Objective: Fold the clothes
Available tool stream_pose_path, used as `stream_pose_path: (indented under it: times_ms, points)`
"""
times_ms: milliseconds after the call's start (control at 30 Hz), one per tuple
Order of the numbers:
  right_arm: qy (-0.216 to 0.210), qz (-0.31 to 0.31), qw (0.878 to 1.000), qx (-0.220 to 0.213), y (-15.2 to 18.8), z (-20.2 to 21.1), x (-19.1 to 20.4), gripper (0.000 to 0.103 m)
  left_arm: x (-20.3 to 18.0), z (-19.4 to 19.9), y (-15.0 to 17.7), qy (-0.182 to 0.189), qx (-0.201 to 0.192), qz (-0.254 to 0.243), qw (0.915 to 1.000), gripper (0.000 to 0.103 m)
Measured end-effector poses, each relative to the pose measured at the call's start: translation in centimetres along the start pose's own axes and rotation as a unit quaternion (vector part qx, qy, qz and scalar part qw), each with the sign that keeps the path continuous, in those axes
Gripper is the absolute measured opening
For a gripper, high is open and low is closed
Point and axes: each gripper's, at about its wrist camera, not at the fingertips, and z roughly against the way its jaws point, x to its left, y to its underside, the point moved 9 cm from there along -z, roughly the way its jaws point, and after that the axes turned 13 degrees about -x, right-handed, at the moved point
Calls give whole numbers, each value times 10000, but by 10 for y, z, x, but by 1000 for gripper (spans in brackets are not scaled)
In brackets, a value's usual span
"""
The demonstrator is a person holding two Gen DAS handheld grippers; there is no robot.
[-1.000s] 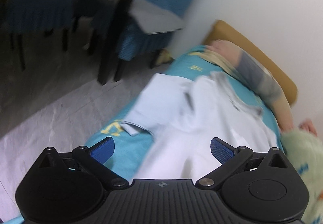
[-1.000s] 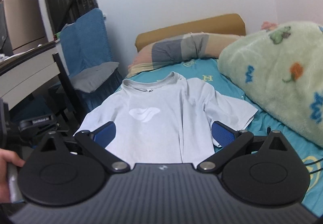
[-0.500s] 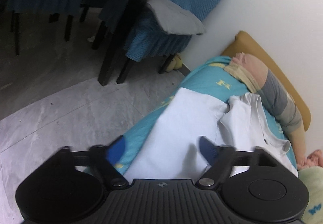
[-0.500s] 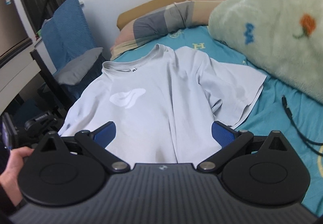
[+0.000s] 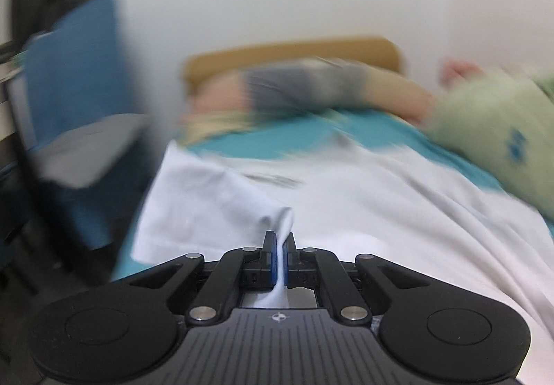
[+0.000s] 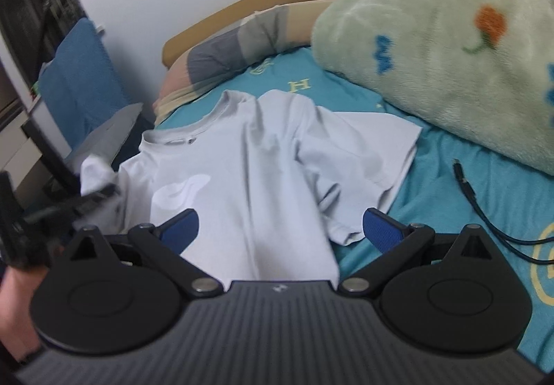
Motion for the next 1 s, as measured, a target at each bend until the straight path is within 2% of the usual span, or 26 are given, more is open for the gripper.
stream_pose_path:
  times_ms: [67, 200, 233, 267, 300, 367, 467, 567, 667, 733, 800, 833, 867, 900, 1000]
  points:
    - [63, -52, 10000, -39, -2, 1, -6, 103, -28, -14, 14, 168, 270, -202, 9993, 4]
    - [97, -177, 9998, 16, 1, 1, -14, 103, -32, -16, 22, 116, 313, -206, 9992, 7]
    - [102, -189, 9998, 32, 2, 1, -15, 103, -32, -16, 23, 99, 312, -198, 9993, 12]
    - [108, -202, 9997, 47, 2, 1, -15, 103, -32, -12, 22, 162, 301, -141, 9993, 25]
    - [111, -222, 9997, 65, 3, 0, -16, 103, -30, -5, 20, 263, 285, -59, 9992, 32]
    - [98, -261, 9996, 82, 3, -1, -15, 103, -25, 9, 13, 373, 154, 142, 9991, 60]
    - [71, -278, 9996, 74, 3, -1, -13, 103, -15, 25, 5, 402, -96, 545, 9977, 71]
    - [114, -232, 9996, 66, 5, -4, -14, 103, 6, 16, -2, 160, -238, 980, 9948, 72]
    - [173, -243, 9995, 124, 9, -7, -17, 103, 25, -5, -2, -247, -210, 1253, 9916, 71]
    - [195, -206, 9995, 150, 12, -9, -18, 103, 34, -22, -2, -380, -159, 1428, 9889, 69]
    - [203, -130, 9996, 163, 15, -10, -17, 103, 39, -38, -2, -415, -108, 1582, 9865, 56]
    - [190, -102, 9996, 156, 16, -11, -16, 103, 40, -44, -3, -365, -77, 1638, 9858, 37]
    - [177, -73, 9997, 149, 17, -11, -15, 103, 44, -45, -5, -286, -100, 1712, 9848, 12]
    - [164, -45, 9998, 142, 18, -11, -13, 103, 50, -43, -8, -193, -147, 1794, 9835, 4]
    - [124, 39, 9998, 120, 22, -13, -9, 103, 67, -38, -17, 86, -291, 2038, 9785, 4]
